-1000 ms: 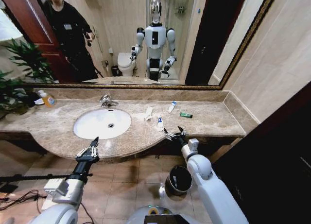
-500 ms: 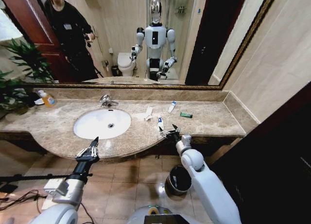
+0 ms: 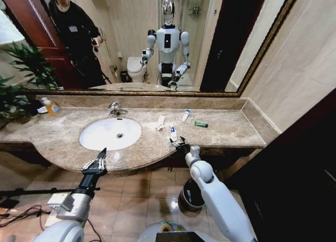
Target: Pick up the trash from the sink and place it in the trash bin.
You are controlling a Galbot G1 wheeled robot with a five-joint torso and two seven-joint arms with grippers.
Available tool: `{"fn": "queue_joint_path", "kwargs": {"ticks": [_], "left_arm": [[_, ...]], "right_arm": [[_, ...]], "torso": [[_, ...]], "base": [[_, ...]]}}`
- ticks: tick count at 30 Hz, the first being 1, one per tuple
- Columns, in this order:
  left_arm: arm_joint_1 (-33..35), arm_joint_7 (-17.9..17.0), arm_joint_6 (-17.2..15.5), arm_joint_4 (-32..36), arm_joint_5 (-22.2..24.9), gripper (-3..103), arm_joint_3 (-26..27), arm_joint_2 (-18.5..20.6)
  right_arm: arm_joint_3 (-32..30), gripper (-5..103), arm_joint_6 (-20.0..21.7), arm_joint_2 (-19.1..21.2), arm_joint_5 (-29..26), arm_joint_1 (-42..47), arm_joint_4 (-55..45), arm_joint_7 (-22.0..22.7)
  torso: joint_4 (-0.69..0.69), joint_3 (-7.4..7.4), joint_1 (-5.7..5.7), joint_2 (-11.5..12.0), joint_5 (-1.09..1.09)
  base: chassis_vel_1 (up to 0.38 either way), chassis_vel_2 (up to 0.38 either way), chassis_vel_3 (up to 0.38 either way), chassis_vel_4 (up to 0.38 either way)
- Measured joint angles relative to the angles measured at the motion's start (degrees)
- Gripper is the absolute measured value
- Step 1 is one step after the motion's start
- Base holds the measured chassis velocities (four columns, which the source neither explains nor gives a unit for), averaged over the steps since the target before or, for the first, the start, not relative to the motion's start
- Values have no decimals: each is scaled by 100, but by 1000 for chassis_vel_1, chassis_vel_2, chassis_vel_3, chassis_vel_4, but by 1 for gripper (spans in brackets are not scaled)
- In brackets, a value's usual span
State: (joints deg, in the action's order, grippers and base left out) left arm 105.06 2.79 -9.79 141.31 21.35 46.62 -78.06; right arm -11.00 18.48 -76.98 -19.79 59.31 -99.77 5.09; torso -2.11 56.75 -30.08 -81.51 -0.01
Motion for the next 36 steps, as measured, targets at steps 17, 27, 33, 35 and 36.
{"fn": "queue_joint_path", "kwargs": {"ticks": [17, 27, 33, 35, 36], "left_arm": [[0, 0, 0, 0, 0, 0, 0, 0], [0, 0, 0, 0, 0, 0, 0, 0], [0, 0, 0, 0, 0, 0, 0, 0], [0, 0, 0, 0, 0, 0, 0, 0], [0, 0, 0, 0, 0, 0, 0, 0]], "right_arm": [[39, 32, -94, 38, 83, -2, 11, -127], [44, 4, -92, 31, 77, 26, 1, -142], [36, 0, -92, 36, 73, 46, -59, -143], [32, 0, -92, 40, 69, 52, -83, -143], [26, 0, -92, 49, 61, 66, -120, -143]], "torso": [[0, 0, 0, 0, 1], [0, 0, 0, -1, 1], [0, 0, 0, -1, 1], [0, 0, 0, -1, 1], [0, 0, 0, -1, 1]], "base": [[0, 0, 0, 0], [0, 0, 0, 0], [0, 0, 0, 0], [0, 0, 0, 0], [0, 0, 0, 0]]}}
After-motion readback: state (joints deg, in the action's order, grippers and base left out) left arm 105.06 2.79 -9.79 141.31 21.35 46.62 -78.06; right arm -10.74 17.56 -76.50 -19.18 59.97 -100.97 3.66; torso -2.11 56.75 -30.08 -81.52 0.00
